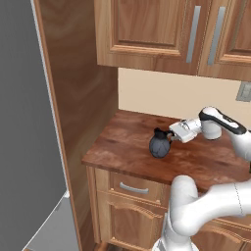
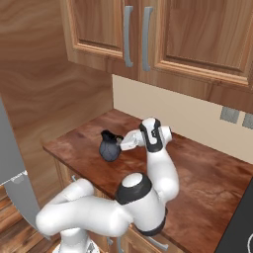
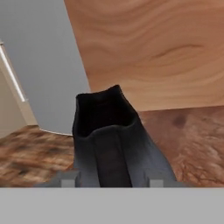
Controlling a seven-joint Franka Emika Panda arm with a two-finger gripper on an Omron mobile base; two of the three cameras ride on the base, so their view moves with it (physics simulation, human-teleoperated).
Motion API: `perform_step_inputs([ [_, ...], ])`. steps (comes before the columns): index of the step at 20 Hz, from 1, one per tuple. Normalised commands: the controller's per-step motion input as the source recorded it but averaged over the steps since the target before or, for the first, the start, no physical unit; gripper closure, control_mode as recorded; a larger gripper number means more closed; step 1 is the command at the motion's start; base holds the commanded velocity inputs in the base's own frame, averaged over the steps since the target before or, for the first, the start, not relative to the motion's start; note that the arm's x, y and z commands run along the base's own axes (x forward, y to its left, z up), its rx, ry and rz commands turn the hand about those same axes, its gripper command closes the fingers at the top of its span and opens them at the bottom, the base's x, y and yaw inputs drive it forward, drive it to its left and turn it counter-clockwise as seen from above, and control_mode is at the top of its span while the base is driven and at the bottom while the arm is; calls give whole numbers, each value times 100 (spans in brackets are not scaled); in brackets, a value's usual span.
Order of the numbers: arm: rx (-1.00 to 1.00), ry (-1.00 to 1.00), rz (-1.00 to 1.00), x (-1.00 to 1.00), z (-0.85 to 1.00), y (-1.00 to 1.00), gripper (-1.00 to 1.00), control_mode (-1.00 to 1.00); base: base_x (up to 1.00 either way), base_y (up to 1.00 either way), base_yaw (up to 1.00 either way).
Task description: Move the apple and pickle from the top shelf to the second highest shelf to make space. Then, place the pitcher from the counter on the cleared top shelf.
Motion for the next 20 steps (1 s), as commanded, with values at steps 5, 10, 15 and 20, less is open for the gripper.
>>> perform_step_inputs([
  [5,0,0,0,0,-8,10,100,-100,0,0,0],
  [10,0,0,0,0,-2,2,100,-100,0,0,0],
  [15,0,0,1,-8,0,0,100,-100,0,0,0],
  [20,0,0,-1,-57,19,13,100,-100,0,0,0],
])
